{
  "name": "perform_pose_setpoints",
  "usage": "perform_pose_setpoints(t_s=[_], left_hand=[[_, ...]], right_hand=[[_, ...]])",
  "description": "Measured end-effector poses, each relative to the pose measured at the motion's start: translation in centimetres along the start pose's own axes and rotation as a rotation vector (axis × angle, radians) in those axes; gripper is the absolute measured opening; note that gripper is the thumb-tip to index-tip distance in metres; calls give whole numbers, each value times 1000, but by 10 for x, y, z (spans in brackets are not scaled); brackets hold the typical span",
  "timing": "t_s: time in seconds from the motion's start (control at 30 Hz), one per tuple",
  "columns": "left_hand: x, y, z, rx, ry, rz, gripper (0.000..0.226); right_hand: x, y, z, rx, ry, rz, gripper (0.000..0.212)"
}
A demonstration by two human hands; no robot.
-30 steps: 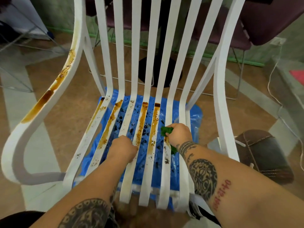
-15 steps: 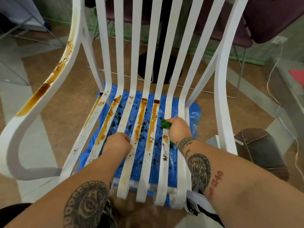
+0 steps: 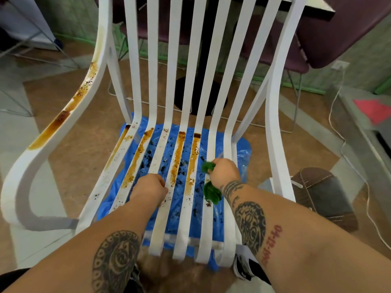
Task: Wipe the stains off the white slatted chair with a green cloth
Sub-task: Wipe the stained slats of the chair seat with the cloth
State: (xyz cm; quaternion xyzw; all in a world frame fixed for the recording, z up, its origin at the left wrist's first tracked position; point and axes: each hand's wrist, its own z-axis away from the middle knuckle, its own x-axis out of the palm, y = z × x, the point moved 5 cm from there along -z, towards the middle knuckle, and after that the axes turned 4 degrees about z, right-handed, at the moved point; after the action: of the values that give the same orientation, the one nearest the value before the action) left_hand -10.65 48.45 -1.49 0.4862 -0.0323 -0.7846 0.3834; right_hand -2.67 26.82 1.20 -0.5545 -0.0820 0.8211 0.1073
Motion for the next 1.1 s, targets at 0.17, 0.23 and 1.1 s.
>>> perform_pose_setpoints(t_s=[0.17,0.23,1.1], left_hand=[[0,-3,-7,-19,-24,3,9],[0,-1,-6,-17,-39,-6,8],[1,7,1,90,-71,-282,21]], right_hand=[[22,5,23,-42,-50,-85,55],[21,9,26,-9,-86,-164,63],[32,15,125,-155,-216,12,34]])
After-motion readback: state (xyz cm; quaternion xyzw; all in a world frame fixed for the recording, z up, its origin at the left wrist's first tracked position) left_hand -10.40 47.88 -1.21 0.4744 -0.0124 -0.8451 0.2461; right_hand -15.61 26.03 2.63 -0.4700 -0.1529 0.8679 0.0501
